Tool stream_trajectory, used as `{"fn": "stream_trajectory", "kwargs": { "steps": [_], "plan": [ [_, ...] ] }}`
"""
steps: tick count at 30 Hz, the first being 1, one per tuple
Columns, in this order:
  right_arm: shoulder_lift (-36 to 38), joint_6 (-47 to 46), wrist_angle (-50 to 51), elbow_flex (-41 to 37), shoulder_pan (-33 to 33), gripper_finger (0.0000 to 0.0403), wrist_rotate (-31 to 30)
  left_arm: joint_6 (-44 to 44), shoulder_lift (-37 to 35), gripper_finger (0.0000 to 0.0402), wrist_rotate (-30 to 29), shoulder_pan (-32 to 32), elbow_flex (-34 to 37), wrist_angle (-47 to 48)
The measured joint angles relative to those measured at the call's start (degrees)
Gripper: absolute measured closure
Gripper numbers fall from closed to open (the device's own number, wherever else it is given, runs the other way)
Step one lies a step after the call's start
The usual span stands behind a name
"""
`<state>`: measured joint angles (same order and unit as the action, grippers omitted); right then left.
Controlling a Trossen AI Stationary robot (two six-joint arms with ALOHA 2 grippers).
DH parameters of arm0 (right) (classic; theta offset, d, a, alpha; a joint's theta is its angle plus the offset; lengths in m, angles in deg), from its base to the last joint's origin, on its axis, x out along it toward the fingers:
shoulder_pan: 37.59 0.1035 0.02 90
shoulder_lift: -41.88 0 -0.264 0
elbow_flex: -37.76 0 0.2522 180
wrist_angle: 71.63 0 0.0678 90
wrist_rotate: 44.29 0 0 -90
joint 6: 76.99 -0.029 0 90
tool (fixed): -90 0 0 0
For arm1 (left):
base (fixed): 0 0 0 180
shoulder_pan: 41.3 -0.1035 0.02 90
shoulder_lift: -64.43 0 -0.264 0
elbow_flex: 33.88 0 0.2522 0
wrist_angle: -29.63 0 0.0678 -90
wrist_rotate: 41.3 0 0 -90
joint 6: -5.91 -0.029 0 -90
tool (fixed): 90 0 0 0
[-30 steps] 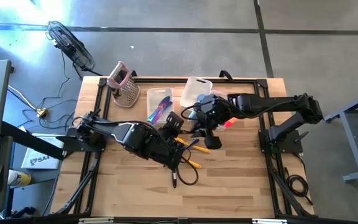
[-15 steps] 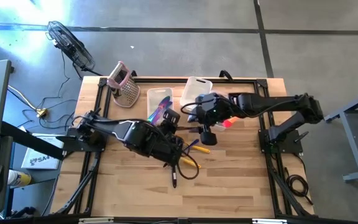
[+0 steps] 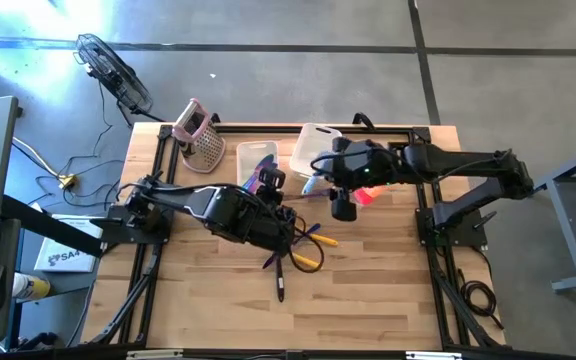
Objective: Pick & Place Kitchen Items
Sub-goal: Put the violet table knife into the left white bin
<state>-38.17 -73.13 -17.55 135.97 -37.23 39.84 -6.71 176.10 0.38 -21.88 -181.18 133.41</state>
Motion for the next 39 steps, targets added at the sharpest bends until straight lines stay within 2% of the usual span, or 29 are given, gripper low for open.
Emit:
{"fn": "stream_trajectory", "kwargs": {
  "steps": [2,8,15,17,21,25,31,36,39],
  "plan": [
    [1.2,0.3,0.8,0.0,0.0,0.0215,-3.9,2.2,0.0,0.0401,-0.3,-0.7,0.0,0.0],
    [4.7,-2.1,5.7,0.0,0.0,0.0215,-12.5,16.7,-0.8,0.0401,0.0,-5.2,0.0,0.0],
    [7.3,-8.7,14.3,0.0,0.0,0.0215,-12.7,30.4,-2.1,0.0401,1.7,-10.2,0.1,0.0],
    [7.4,-10.1,17.3,0.0,0.0,0.0215,-12.7,32.5,-2.8,0.0401,4.1,-11.2,0.1,0.0],
    [7.4,-11.5,22.9,-0.1,0.0,0.0215,-12.5,34.5,-5.2,0.0401,4.3,-12.4,1.9,0.0],
    [7.5,-12.9,26.8,-0.1,0.0,0.0215,-12.4,39.7,-9.6,0.0401,6.4,-14.2,8.3,-0.1],
    [8.1,-12.8,29.9,-0.1,0.0,0.0215,-12.2,52.9,-17.6,0.0401,9.4,-17.8,24.0,0.2],
    [8.4,-10.7,29.9,-0.1,0.0,0.0215,-12.3,63.2,-19.9,0.0401,15.8,-20.8,34.0,0.0],
    [8.5,-8.2,28.3,-0.1,0.0,0.0215,-12.9,63.9,-19.6,0.0401,21.4,-21.9,37.0,-0.3]
  ]
}}
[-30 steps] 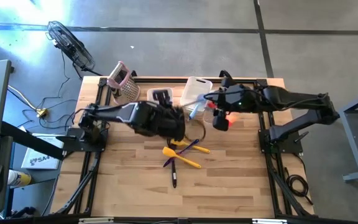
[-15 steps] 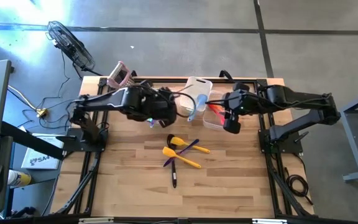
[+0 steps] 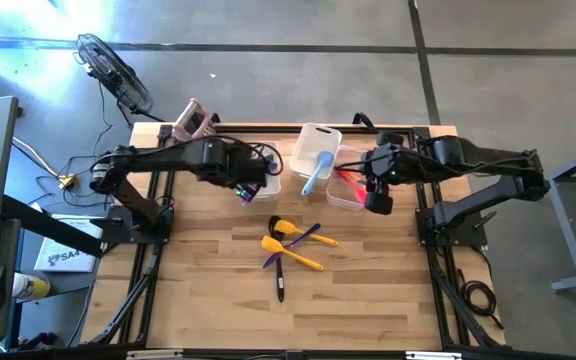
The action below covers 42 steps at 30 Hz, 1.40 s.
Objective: Pick & Place Kitchen Items
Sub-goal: Put the violet table knife into the left white bin
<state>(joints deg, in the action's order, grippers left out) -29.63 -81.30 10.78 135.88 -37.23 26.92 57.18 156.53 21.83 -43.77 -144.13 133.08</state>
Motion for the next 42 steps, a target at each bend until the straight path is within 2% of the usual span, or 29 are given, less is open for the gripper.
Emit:
{"fn": "stream_trajectory", "kwargs": {
  "steps": [4,12,16,21,26,29,42],
  "plan": [
    [0.0,3.1,-3.6,0.0,0.0,0.0215,-2.4,-0.4,1.0,0.0401,2.5,-0.2,2.9,-2.3],
    [0.0,7.5,-8.6,0.0,-3.3,0.0215,-2.0,-5.6,0.7,0.0401,2.8,-1.1,6.4,-9.6],
    [0.0,7.7,-9.7,0.0,-5.7,0.0215,0.4,-8.3,0.8,0.0401,5.2,-3.6,9.0,-13.8],
    [0.0,8.2,-10.5,0.0,-8.3,0.0215,5.2,-9.2,0.8,0.0401,5.2,-6.8,11.7,-14.9],
    [0.0,7.6,-10.4,0.0,-9.3,0.0215,7.2,-12.7,0.8,0.0401,6.6,-9.3,13.4,-20.0],
    [0.0,7.6,-10.3,0.0,-9.5,0.0215,7.4,-14.0,0.8,0.0401,6.8,-10.0,14.0,-23.8],
    [0.0,7.4,-10.2,0.0,-9.5,0.0215,7.4,-15.1,0.8,0.0401,6.4,-11.3,14.7,-27.6]
  ]
}}
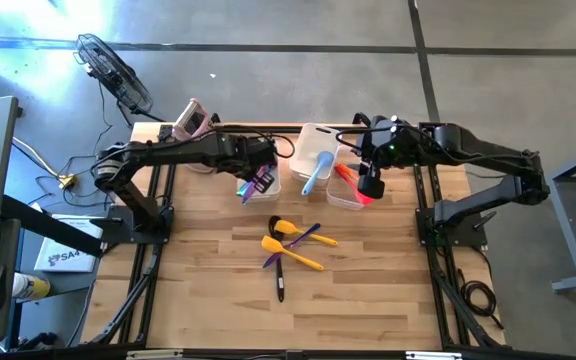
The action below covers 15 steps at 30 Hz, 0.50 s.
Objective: Pick & Place Kitchen Items
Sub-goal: Put the violet table knife into the left white bin
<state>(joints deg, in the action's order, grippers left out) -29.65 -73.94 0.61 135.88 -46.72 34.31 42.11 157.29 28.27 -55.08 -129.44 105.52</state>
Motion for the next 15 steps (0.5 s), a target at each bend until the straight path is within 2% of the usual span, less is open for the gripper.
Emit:
{"fn": "stream_trajectory", "kwargs": {
  "steps": [7,15],
  "plan": [
    [0.0,0.1,0.0,0.0,0.0,0.0215,0.0,0.0,0.0,0.0401,3.7,-1.0,0.0,0.3],
    [0.0,0.0,0.0,0.0,0.0,0.0215,1.4,0.1,0.0,0.0401,3.3,-0.9,0.0,0.8]
  ]
}}
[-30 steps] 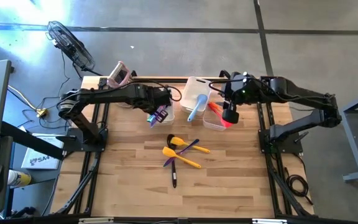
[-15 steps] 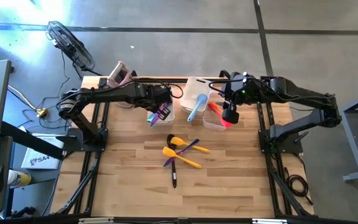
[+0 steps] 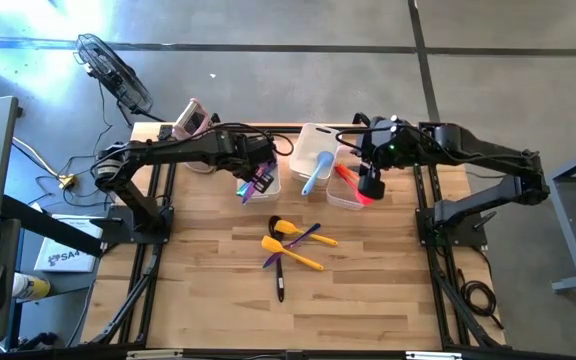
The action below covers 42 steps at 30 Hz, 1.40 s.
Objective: Pick & Place Kitchen Items
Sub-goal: Put the violet table knife into the left white bin
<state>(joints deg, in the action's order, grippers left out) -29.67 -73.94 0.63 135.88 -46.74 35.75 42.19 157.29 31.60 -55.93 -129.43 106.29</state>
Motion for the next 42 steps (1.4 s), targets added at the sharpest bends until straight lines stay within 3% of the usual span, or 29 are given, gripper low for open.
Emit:
{"fn": "stream_trajectory", "kwargs": {
  "steps": [6,15,29,34,42],
  "plan": [
    [0.0,0.0,0.3,0.0,0.0,0.0215,2.0,0.0,0.0,0.0401,-0.3,0.0,0.0,0.0],
    [0.0,0.0,1.4,0.0,0.0,0.0215,2.5,1.5,5.4,0.0393,-0.8,0.0,0.1,0.5],
    [0.0,0.0,2.1,0.0,0.0,0.0215,2.5,2.9,7.7,0.0281,0.9,0.0,0.0,1.7],
    [0.0,0.2,2.1,0.0,0.0,0.0215,2.5,1.1,7.7,0.0268,8.6,0.0,0.0,3.5],
    [0.0,0.9,1.9,0.0,0.0,0.0215,2.5,0.4,7.6,0.0268,28.9,0.1,0.0,5.9]
  ]
}}
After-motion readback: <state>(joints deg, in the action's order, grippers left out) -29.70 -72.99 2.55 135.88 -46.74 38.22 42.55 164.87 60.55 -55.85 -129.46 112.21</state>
